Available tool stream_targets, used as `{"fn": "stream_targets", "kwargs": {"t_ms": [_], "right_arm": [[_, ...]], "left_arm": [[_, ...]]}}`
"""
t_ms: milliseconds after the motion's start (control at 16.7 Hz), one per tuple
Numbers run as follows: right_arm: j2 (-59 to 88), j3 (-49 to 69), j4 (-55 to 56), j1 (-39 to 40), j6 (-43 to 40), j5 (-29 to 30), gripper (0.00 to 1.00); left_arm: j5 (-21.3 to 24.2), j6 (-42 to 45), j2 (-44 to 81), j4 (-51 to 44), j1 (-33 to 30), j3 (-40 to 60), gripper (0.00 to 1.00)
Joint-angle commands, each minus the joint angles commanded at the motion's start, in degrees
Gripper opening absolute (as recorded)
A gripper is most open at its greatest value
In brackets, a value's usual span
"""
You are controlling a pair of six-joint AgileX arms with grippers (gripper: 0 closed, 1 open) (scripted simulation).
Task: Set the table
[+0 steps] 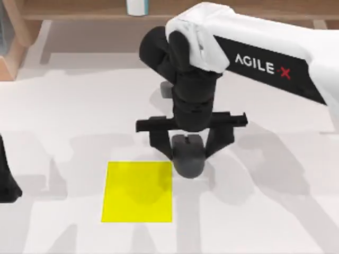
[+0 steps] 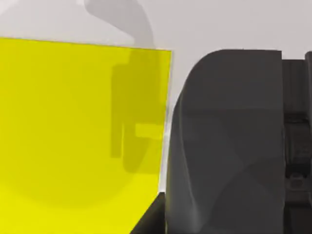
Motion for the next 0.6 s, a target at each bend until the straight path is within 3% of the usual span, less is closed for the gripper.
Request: {"fn": "stream_targets", "kwargs": {"t_ms": [300,600], "right_arm": [[2.8,1.0,5.3,9.1,10.2,4.1,0.0],[4.1,2.0,8.9,13.3,16.4,8.5,0.0]], "left_arm": [[0.0,0.0,0.0,0.0,0.0,0.0,1.0],[0.0,0.0,0.0,0.0,0.0,0.0,1.0]]}}
